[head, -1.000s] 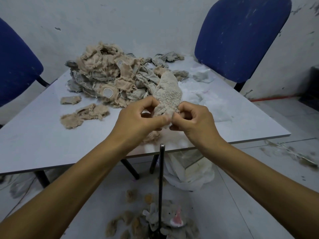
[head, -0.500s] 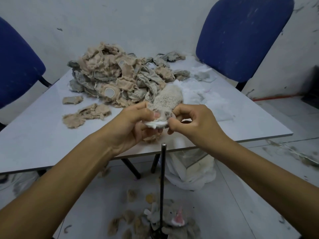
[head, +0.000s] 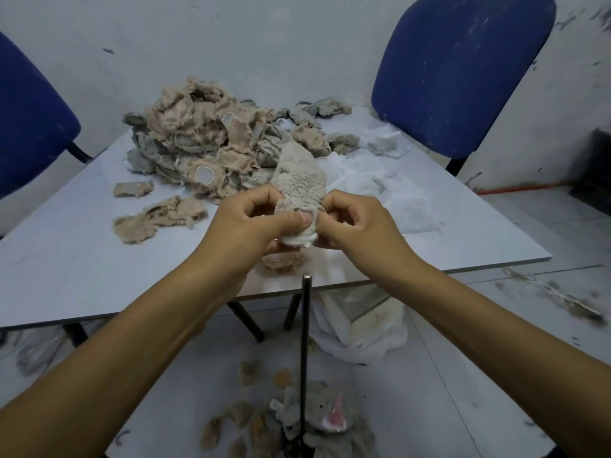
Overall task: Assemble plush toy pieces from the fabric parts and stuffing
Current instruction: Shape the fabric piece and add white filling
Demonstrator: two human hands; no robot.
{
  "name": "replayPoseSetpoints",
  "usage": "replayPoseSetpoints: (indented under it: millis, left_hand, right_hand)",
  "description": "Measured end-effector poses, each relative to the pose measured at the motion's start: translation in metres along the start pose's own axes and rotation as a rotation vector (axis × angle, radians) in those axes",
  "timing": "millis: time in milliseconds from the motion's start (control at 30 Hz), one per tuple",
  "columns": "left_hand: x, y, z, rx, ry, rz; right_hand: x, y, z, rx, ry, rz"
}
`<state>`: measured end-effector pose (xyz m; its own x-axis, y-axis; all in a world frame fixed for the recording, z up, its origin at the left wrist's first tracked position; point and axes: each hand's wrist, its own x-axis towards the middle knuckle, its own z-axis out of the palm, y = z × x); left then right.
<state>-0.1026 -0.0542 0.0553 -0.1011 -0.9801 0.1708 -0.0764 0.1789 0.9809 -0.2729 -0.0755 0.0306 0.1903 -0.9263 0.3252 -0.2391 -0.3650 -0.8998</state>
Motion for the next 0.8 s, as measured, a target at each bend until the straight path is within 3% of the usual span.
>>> replayPoseSetpoints:
  millis: [133,333,467,600,800]
  left_hand:
    - [0.007,0.000,0.005,-0.158,0.094,-0.153]
    - [0.013,-0.012,0.012,-0.188,0.180,-0.222]
    - [0.016,-0.012,0.016,-0.271,0.261,-0.336]
    - [0.018,-0.011,0.011,-0.337,0.131,-0.368]
    - [0.015,-0.008,0.007,-0.072,-0.087,-0.108]
  right_hand:
    - [-0.014,-0.007,0.010,0.093,-0.017,0.028]
    - [-0.018,-0.005,0.014,-0.103,0.086,-0.023]
    - [-0.015,-0.004,0.009,-0.129,-0.074,-0.023]
    - [-0.003,0.001,-0.002,-0.356,-0.054,-0.116]
    - [0.003,0.003,-0.002,-0.249,0.138,-0.096]
